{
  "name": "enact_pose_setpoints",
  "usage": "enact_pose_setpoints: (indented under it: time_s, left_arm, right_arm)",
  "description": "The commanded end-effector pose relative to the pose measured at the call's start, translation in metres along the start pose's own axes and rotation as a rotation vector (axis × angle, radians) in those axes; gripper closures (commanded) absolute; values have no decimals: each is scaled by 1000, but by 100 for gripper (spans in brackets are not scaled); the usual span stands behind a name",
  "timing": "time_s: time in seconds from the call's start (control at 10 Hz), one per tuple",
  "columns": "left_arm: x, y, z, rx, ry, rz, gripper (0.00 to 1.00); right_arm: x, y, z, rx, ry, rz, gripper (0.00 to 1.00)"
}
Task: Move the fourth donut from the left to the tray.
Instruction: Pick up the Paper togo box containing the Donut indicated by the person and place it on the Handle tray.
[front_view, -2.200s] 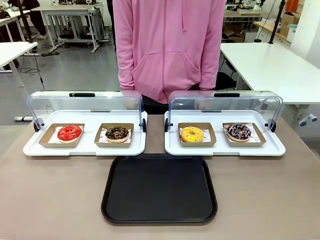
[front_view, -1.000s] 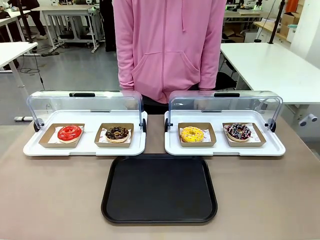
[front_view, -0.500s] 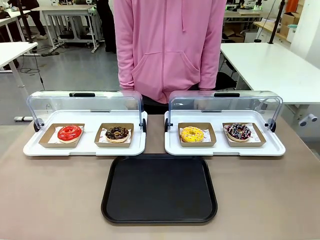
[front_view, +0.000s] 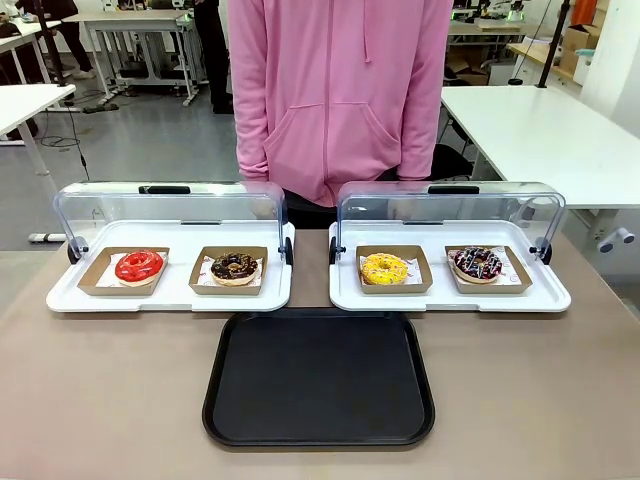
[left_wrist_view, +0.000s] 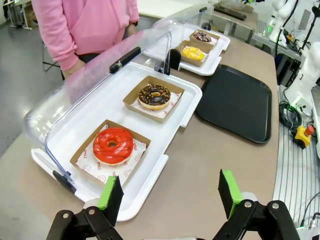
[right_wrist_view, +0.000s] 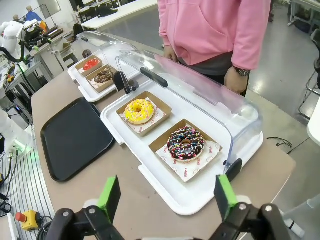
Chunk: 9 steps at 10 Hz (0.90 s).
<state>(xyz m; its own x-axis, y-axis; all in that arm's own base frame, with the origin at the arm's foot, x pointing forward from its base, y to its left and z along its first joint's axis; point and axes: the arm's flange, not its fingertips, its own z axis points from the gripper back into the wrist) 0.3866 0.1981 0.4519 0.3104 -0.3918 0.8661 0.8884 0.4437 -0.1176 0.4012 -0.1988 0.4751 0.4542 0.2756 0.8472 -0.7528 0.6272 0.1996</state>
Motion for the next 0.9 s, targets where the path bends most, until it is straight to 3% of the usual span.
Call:
enact_pose_setpoints:
  time_s: [0.0, 0.8]
  left_arm:
    - [0, 0, 1, -9, -12, -8, 0]
    - [0, 0, 1, -9, -12, -8, 0]
  right_arm:
    - [1, -1, -1, 1, -30, 21, 0]
    - [1, -1, -1, 1, -30, 21, 0]
